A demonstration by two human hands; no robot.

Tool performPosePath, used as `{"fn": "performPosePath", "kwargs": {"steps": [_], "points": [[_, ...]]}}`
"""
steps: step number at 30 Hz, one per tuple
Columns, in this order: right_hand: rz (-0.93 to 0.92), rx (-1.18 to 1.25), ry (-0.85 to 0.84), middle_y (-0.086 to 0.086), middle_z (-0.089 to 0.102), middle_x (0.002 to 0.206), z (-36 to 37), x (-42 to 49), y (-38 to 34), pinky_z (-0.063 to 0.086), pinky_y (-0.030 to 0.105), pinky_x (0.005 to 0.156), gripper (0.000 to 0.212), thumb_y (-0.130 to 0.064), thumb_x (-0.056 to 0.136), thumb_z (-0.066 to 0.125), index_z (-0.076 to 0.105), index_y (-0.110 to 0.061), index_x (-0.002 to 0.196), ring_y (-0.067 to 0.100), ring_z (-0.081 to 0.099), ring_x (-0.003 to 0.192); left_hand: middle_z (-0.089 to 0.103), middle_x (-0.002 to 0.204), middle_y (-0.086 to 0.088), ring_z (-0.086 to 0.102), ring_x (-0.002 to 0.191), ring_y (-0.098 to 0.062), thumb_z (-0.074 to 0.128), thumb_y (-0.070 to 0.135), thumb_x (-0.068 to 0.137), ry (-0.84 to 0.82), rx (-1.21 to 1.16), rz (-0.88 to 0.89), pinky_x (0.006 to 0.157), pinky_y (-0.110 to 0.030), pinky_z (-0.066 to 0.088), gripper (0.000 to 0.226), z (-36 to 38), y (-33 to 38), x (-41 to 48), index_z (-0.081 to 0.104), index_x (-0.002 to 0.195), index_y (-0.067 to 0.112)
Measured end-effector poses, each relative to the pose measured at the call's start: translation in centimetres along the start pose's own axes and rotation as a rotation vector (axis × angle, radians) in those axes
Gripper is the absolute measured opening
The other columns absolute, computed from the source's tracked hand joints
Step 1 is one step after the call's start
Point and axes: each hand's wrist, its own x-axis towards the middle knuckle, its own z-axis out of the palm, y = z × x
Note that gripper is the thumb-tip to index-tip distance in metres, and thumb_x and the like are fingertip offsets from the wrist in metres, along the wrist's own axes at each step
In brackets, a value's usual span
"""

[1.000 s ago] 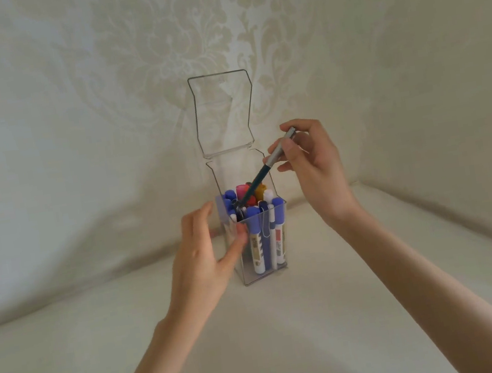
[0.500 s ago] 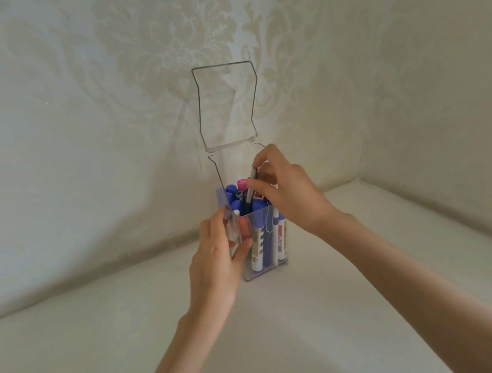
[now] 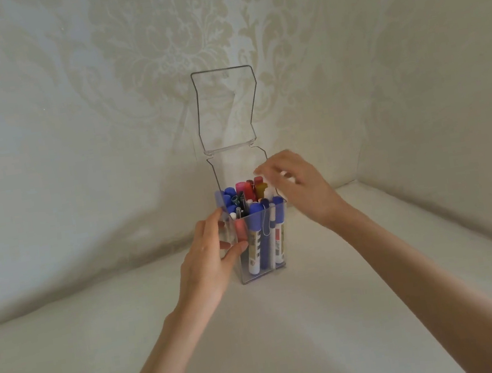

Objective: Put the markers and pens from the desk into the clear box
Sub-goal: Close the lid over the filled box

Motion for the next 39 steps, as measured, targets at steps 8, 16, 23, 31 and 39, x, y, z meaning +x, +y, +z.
{"fn": "performPosePath", "kwargs": {"steps": [8,16,23,31,39], "points": [[0.258,0.53,0.189,0.001,0.052,0.133,-1.4,9.1,-1.3,0.041,0.034,0.096,0.044,-0.044,0.095,0.038,0.043,-0.023,0.133,0.016,0.054,0.113,0.049,0.127,0.0,0.063,0.091,-0.014,0.061,0.026,0.086,-0.088,-0.103,-0.063,0.083,-0.039,0.055,0.062,-0.4,-0.3,0.6,0.03,0.139,0.027],[0.127,0.547,0.268,0.004,0.062,0.123,-2.4,5.0,-4.0,0.042,0.025,0.096,0.047,-0.041,0.099,0.025,0.056,-0.013,0.122,0.013,0.058,0.111,0.053,0.123,0.0,0.061,0.084,-0.008,0.06,0.024,0.087,-0.046,-0.159,-0.045,0.083,-0.031,0.052,0.063,-0.1,-0.4,0.0,0.029,0.141,0.03],[0.142,0.575,0.164,0.006,0.062,0.119,-1.8,-2.7,-1.5,0.045,0.031,0.099,0.041,-0.035,0.1,0.026,0.056,-0.012,0.116,0.014,0.059,0.113,0.055,0.116,-0.008,0.06,0.087,-0.015,0.062,0.022,0.086,-0.007,-0.184,-0.031,0.088,-0.042,0.05,0.06,0.3,-0.6,-0.2,0.034,0.139,0.028],[0.114,0.556,0.194,-0.001,0.058,0.124,0.2,-4.4,-0.5,0.042,0.03,0.102,0.029,-0.024,0.098,0.039,0.051,-0.012,0.122,0.008,0.054,0.117,0.053,0.117,-0.007,0.061,0.095,-0.021,0.059,0.026,0.087,-0.045,-0.163,-0.016,0.086,-0.04,0.051,0.061,0.1,-0.8,0.0,0.031,0.141,0.029],[0.27,0.417,0.051,0.006,0.048,0.14,3.3,-6.2,1.3,0.047,0.024,0.089,0.055,-0.024,0.093,0.051,0.025,-0.033,0.14,0.017,0.053,0.12,0.047,0.123,0.001,0.061,0.101,-0.018,0.061,0.013,0.085,0.051,-0.264,0.133,0.091,-0.039,0.051,0.076,0.6,-0.5,-0.5,0.016,0.139,0.042]]}}
